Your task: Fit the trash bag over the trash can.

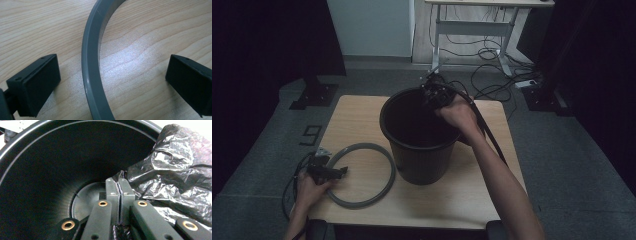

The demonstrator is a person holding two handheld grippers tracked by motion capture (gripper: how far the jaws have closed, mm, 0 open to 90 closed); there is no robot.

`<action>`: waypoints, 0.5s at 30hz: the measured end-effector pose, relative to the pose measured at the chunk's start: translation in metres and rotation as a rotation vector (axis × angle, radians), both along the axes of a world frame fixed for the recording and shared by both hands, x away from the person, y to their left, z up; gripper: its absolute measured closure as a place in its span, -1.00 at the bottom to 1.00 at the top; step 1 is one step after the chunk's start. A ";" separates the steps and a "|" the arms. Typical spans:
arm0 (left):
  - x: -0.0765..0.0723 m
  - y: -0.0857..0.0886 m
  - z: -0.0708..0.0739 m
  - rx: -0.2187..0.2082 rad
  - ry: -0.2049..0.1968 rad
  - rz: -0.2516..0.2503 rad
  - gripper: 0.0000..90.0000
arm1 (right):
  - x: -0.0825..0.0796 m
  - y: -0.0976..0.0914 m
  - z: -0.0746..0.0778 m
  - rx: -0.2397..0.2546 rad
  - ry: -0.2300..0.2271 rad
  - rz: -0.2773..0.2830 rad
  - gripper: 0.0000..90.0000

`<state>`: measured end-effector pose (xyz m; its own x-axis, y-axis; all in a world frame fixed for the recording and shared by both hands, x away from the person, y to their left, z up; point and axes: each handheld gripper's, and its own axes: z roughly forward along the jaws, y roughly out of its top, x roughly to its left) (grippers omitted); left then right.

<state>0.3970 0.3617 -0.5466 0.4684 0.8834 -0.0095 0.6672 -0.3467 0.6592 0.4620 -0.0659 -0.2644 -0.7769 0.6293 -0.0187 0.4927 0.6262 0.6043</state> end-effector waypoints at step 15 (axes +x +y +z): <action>0.000 0.000 0.000 0.000 0.000 0.000 -1.00 | 0.008 0.050 -0.034 -0.011 0.073 0.074 0.95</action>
<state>0.3970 0.3617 -0.5466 0.4684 0.8834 -0.0093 0.6673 -0.3469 0.6591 0.4700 -0.0160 -0.2986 -0.8207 0.5704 0.0337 0.4877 0.6686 0.5613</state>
